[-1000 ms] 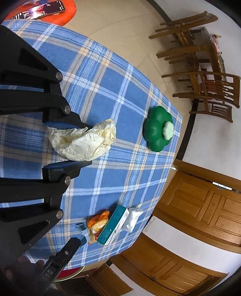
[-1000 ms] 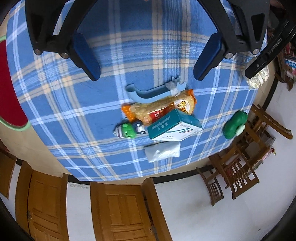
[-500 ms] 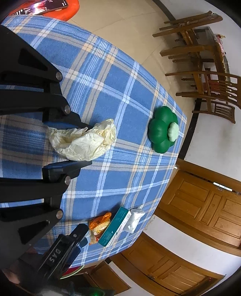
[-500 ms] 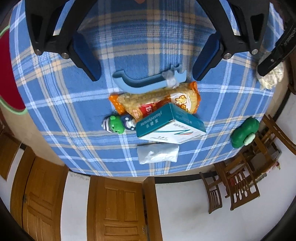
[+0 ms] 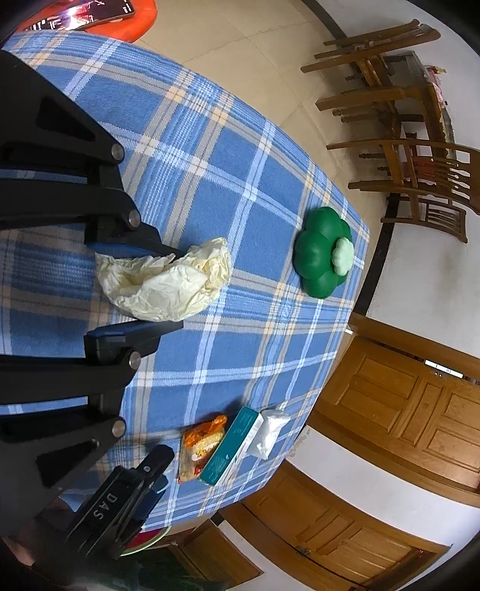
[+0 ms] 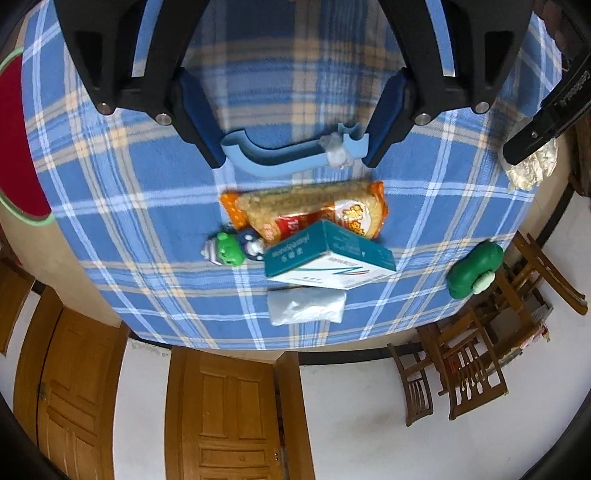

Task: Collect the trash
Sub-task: 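Carry the blue clip to the red bucket and open the right gripper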

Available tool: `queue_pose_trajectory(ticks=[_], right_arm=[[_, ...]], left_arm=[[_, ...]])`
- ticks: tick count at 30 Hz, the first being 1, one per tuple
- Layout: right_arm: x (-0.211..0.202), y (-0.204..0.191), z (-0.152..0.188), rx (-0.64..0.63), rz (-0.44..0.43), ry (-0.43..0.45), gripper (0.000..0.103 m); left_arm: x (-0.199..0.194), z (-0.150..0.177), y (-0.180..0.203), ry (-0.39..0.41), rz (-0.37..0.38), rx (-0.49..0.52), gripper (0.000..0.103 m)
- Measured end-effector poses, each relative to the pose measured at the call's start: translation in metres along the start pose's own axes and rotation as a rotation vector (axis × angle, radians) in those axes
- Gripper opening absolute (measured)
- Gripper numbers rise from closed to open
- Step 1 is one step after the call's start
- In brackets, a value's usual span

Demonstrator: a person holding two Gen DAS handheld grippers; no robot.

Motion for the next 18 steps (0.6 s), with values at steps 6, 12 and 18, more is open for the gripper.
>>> queue_pose_trajectory(ticks=[6, 12, 18], right_arm=[[-0.021, 0.013, 0.002, 0.043, -0.020, 0.019, 0.078], [-0.055, 0.036, 0.003, 0.094, -0.020, 0.062, 0.078], [-0.088, 0.065, 0.005, 0.152, -0.008, 0.112, 0.078]], left_arm=[[-0.011, -0.001, 0.014, 0.014, 0.018, 0.023, 0.029], [-0.024, -0.002, 0.033, 0.018, 0.062, 0.048, 0.029], [-0.038, -0.001, 0.058, 0.024, 0.103, 0.086, 0.029]])
Point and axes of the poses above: each gripper's, at about its wrist camera, not at the fingertips, and x roughly the way its jaws point, y to its right, z to its underside, the point moved 10 cm from there along x, roughly the way its jaws point, and after that the axes turned 6 degrees about -z, right-handed, at the moved point
